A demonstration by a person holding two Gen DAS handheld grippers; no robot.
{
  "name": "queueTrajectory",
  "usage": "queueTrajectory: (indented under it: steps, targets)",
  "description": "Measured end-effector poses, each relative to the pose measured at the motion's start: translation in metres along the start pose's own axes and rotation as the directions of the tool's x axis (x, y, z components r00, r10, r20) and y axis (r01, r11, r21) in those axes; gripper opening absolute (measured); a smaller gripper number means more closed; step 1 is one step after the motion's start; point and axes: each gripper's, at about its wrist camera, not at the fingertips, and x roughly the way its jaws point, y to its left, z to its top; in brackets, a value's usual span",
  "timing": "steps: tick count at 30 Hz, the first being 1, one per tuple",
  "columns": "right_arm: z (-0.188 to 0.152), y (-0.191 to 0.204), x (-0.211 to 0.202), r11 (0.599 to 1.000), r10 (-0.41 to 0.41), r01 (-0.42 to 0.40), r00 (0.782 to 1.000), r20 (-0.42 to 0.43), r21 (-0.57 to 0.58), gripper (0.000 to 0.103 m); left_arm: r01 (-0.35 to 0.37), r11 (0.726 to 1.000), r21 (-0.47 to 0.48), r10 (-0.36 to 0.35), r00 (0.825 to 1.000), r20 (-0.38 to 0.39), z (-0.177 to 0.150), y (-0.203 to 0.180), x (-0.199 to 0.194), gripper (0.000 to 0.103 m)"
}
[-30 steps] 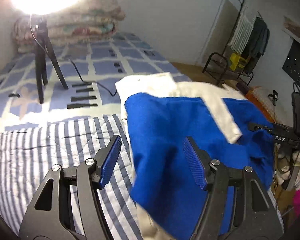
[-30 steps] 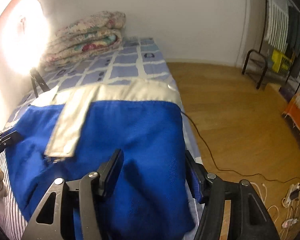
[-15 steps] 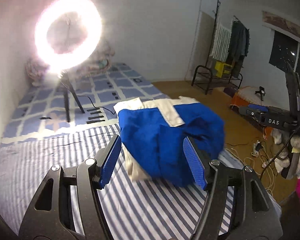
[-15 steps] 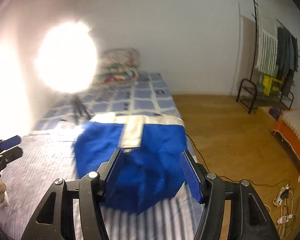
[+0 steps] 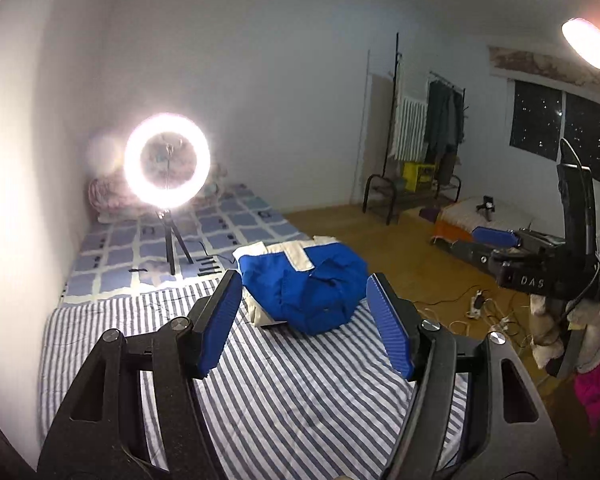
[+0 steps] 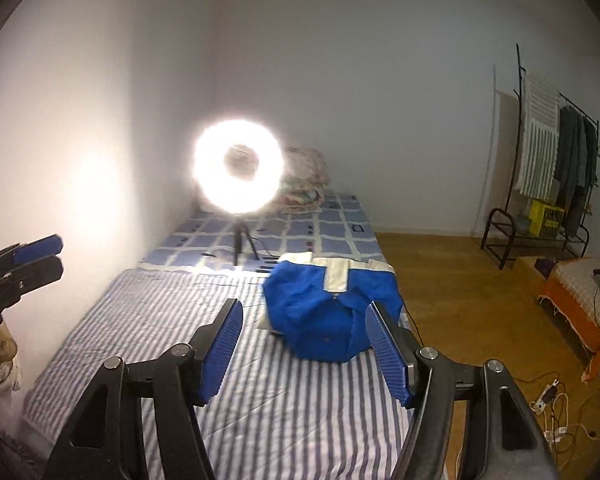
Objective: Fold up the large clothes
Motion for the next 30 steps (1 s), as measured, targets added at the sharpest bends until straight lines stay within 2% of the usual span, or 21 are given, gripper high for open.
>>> queueTrajectory:
  steps: [5,10,11,13,17,19,21,30]
  targets:
    - [-0.008,0.031,-0.054,0.999,0.027,-0.026,0.999,0.031,-0.023,0.069,0.010,0.999,0.030,-0.012,0.999,0.045,-0.002,-0.020,-0.070,0.068]
    - [-0.031,0.054,-0.078,0.999,0.027,-0.026,0.999,0.031,-0.030,0.075,0.010,0.999,0.038,-0.013,0.998,0.061,-0.020,-0.033,-0.109,0.069]
    - [-0.038,0.057,-0.079,0.999,0.031,-0.030,0.999,0.032,-0.019,0.078,0.012,0.999,0.034,-0.014,0.998,0.059,-0.025,-0.034,-0.113,0.070]
    - [-0.049,0.062,-0.084,1.000,0.031,-0.031,0.999,0.035,0.000,0.083,0.013,1.000,0.029,-0.014,0.998,0.057,-0.038,-0.034,-0.122,0.081]
    - [-0.074,0.072,-0.082,1.000,-0.001,0.001,0.999,0.049,0.003,0.093,-0.009,1.000,0.028,0.007,0.999,0.045,-0.062,-0.032,-0.126,0.092]
    - [-0.085,0.076,-0.078,1.000,-0.013,0.013,0.998,0.053,-0.002,0.098,-0.024,0.999,0.022,0.023,0.999,0.036,-0.073,-0.029,-0.125,0.102]
    - [-0.095,0.080,-0.074,1.000,-0.020,0.020,0.998,0.055,0.001,0.103,-0.045,0.999,0.017,0.044,0.998,0.035,-0.083,-0.028,-0.122,0.103]
    - [-0.122,0.082,-0.039,0.999,-0.033,0.033,0.999,0.035,0.014,0.103,-0.128,0.992,-0.016,0.127,0.991,-0.028,-0.117,-0.018,-0.090,0.103]
